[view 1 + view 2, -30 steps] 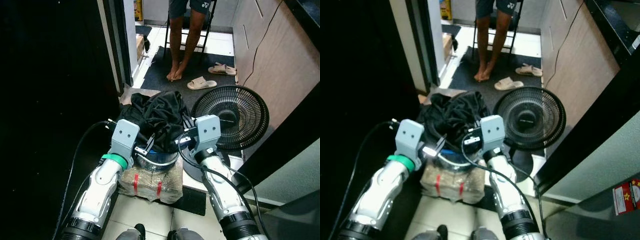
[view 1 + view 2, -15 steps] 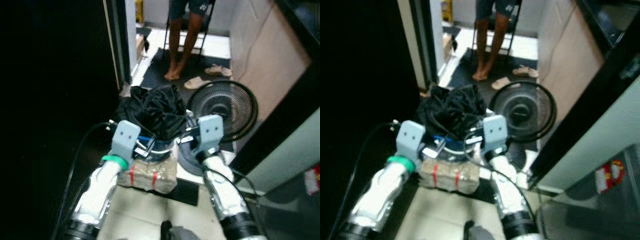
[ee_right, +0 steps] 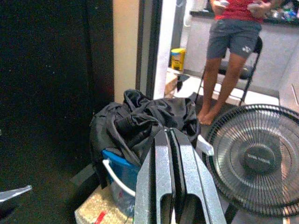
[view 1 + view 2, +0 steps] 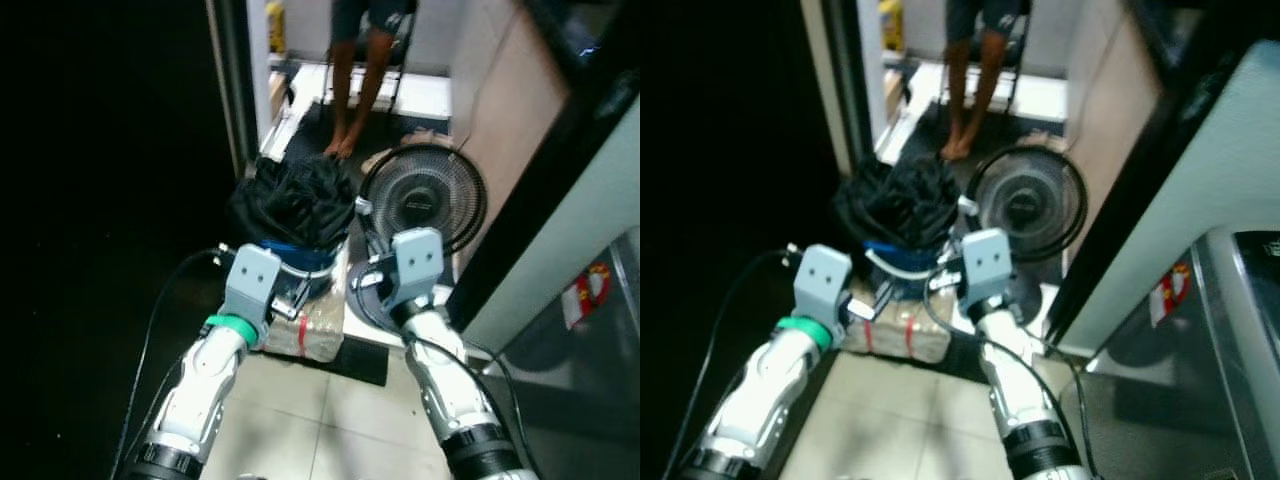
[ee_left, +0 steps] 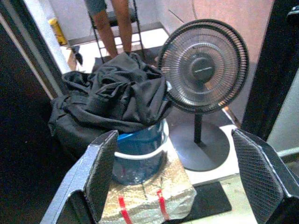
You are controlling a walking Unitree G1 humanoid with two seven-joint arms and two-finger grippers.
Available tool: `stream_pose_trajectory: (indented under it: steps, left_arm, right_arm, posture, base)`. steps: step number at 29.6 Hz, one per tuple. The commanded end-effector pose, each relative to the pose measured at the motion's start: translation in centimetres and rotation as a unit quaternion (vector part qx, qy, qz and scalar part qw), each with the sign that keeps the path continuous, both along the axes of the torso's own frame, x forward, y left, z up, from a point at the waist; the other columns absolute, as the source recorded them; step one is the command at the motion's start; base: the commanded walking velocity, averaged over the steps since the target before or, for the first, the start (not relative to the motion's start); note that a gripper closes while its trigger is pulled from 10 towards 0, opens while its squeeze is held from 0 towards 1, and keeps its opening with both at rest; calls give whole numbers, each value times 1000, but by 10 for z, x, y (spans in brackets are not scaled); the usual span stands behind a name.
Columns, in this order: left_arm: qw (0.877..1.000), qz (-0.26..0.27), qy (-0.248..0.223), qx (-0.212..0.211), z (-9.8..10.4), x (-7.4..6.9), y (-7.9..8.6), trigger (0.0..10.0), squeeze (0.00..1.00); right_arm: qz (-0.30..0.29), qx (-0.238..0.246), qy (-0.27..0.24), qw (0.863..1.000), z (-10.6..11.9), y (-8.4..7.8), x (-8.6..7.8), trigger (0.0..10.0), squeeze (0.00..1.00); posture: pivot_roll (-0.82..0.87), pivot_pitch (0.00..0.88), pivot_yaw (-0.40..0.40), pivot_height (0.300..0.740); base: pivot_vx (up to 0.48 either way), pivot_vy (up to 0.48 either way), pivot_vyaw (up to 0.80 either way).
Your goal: Clothes washing
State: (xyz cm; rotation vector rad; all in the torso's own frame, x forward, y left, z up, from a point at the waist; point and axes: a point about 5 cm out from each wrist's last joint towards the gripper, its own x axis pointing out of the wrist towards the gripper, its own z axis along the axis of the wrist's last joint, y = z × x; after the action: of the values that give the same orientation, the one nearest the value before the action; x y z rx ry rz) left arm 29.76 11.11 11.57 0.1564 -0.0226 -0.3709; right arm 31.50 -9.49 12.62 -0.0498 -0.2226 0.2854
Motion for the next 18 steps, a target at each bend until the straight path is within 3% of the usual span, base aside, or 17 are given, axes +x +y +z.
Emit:
stream_pose_trajectory:
  steps: [1,18]
  left_arm:
    - [1000,-5,4,7,-2,-1,-1,10000,0]
    - [1000,-9,-8,16,1,-1,-3,10000,0]
  right_arm:
    - [-2,0,6,1000,-3,-1,0,10000,0]
    - [-2,0,7,1000,-3,-1,-1,10000,0]
  posture:
    - [-31,0,28,740]
    - [-30,0,31,740]
  base:
    - [0,0,0]
    - [445,0,0]
